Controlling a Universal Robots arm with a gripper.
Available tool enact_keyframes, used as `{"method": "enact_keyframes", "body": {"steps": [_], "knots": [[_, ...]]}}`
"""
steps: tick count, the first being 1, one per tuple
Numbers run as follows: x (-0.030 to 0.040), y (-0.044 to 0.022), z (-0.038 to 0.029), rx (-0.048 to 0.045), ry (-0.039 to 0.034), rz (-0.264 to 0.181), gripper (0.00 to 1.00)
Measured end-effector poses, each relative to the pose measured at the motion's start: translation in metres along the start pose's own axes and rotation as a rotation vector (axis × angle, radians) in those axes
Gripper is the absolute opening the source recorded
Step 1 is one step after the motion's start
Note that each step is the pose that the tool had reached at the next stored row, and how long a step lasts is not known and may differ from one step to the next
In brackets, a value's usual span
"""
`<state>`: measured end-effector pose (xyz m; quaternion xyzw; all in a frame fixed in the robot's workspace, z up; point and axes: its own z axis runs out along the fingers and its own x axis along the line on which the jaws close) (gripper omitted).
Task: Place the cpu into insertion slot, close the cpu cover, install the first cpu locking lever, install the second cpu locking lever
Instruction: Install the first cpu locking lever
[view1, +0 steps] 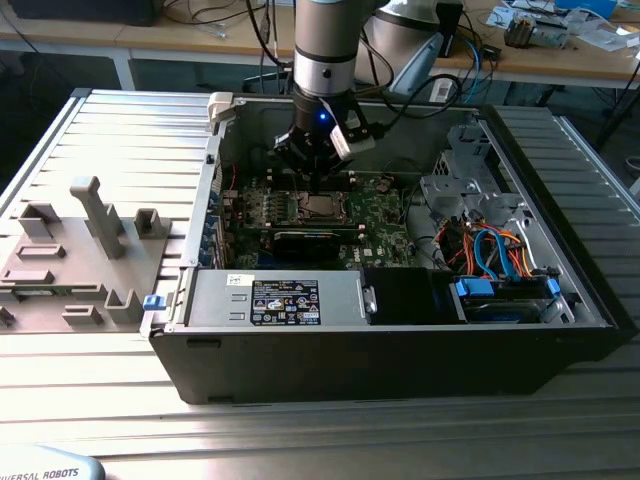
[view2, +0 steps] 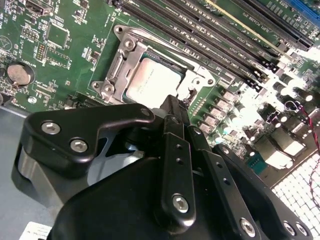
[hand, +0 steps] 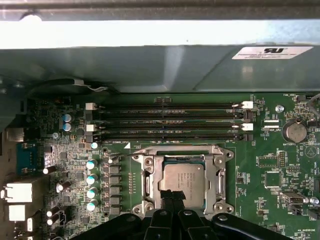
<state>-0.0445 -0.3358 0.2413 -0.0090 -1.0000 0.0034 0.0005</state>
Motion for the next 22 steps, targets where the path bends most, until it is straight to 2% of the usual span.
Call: {"method": "enact_keyframes", "body": {"steps": [22], "knots": [[0.0001,-0.0001,-0.0252,-0.0001,-0.0001,0.0,0.11]]}}
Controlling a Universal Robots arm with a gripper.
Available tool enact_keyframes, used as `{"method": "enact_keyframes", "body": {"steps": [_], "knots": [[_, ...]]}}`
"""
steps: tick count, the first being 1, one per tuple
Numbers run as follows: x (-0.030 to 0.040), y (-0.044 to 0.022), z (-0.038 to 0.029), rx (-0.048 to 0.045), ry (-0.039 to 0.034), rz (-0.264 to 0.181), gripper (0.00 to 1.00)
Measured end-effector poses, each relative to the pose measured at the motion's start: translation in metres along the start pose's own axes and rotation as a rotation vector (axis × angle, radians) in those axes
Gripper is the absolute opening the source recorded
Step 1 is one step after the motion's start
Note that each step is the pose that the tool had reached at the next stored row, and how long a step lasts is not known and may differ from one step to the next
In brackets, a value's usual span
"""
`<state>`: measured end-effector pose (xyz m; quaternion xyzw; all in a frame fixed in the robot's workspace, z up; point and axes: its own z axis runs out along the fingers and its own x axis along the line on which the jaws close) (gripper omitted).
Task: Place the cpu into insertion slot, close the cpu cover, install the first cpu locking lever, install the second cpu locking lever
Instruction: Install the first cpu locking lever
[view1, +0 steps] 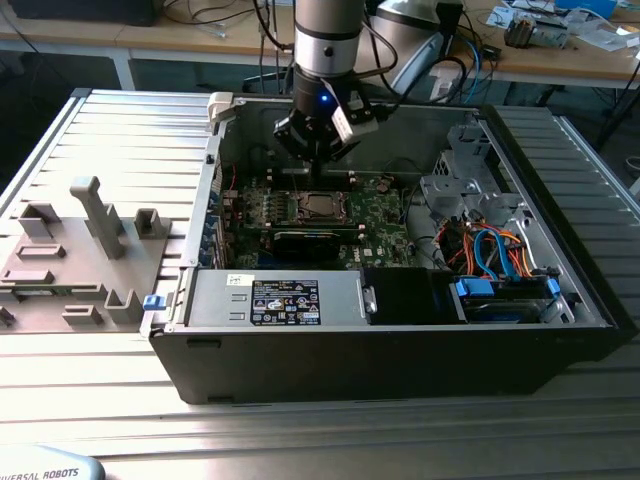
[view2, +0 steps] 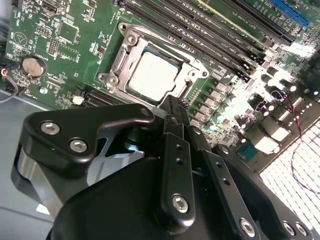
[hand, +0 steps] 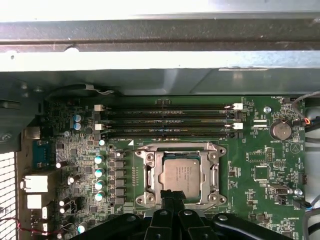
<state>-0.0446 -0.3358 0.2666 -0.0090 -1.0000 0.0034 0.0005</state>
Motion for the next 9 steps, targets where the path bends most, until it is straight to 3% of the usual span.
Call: {"method": "enact_keyframes", "body": {"steps": [2,9], "knots": [[0.0,0.0,-0.0028,-0.0001,0.0,0.0,0.11],[0.0007,0.0,-0.003,0.0,0.0,0.0,0.11]]}}
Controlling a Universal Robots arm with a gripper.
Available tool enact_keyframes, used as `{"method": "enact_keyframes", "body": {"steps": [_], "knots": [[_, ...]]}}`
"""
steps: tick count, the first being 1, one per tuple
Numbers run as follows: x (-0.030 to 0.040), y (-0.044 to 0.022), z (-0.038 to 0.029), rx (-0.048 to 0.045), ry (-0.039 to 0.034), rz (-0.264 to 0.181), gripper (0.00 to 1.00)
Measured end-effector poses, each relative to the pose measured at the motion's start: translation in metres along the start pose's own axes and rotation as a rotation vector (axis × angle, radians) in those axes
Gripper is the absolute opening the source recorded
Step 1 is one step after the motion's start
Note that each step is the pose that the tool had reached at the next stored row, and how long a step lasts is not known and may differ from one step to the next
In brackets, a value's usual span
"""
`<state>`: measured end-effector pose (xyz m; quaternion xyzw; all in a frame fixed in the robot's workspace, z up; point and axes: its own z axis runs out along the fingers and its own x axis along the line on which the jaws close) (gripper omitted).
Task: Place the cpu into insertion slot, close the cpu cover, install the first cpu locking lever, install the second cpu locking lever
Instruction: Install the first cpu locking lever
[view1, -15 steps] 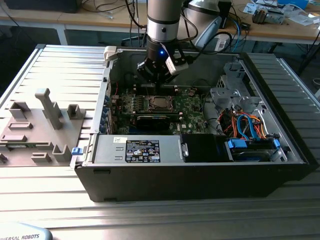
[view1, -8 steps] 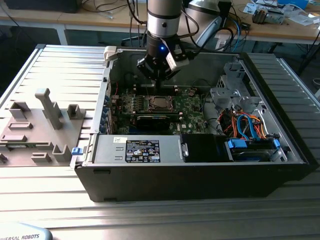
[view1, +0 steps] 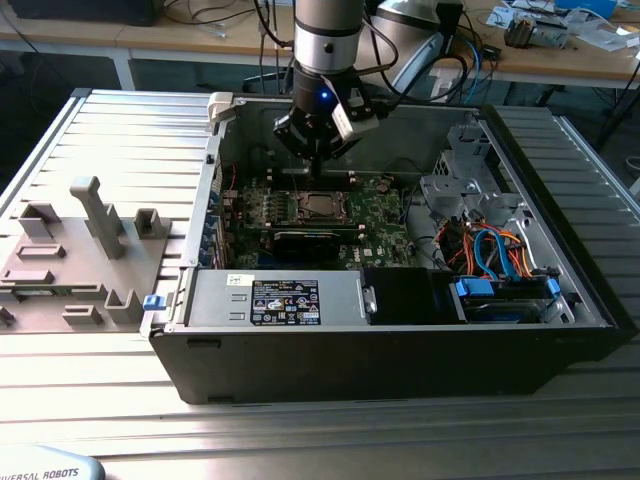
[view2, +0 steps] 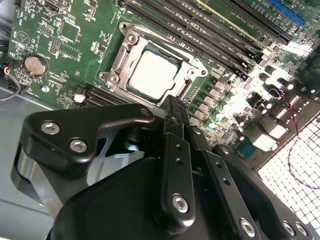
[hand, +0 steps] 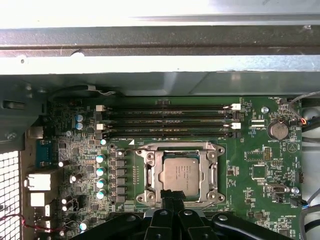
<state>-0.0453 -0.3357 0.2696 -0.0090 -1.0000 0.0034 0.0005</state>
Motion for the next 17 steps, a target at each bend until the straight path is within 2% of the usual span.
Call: {"method": "enact_keyframes", "body": {"steps": [17], "knots": [[0.007,-0.0001,0.0,0.0,0.0,0.0,0.11]]}}
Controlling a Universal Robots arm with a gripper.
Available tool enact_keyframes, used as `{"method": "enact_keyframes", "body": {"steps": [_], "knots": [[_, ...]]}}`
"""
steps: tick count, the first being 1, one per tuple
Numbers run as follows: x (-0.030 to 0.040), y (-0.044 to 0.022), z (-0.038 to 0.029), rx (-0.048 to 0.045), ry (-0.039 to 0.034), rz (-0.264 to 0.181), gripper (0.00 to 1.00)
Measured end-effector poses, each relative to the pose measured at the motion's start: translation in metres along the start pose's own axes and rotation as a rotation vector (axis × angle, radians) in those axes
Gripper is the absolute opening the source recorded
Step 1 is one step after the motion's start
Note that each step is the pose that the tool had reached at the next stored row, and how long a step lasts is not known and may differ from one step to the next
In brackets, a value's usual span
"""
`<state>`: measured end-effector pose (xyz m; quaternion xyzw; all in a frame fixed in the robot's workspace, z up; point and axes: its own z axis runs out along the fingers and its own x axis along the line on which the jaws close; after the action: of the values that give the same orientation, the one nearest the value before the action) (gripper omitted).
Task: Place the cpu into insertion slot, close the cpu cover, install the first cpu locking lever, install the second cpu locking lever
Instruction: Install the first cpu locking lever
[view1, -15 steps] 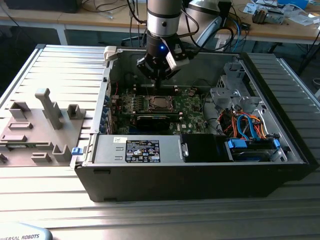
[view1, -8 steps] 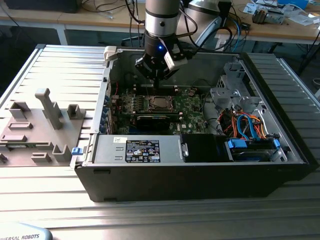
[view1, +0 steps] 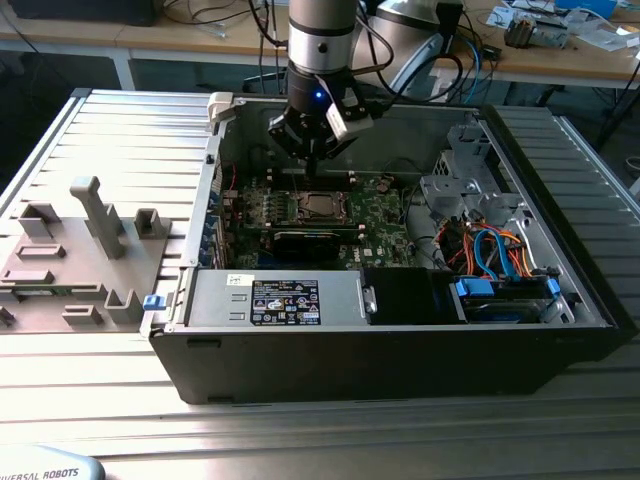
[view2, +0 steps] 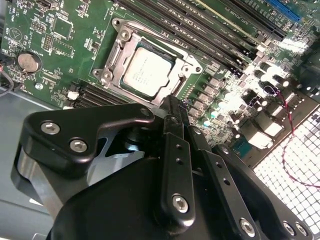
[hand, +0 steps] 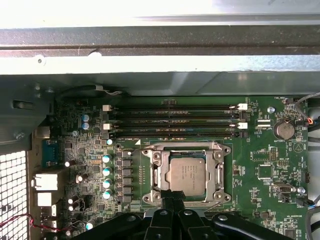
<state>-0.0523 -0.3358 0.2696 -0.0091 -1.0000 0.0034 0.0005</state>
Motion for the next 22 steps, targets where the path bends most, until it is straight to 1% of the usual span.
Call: {"method": "enact_keyframes", "body": {"steps": [19,22], "knots": [[0.0038,-0.0001,0.0,0.0,0.0,0.0,0.11],[0.0058,-0.0001,0.0001,0.0,0.0,0.0,0.11]]}}
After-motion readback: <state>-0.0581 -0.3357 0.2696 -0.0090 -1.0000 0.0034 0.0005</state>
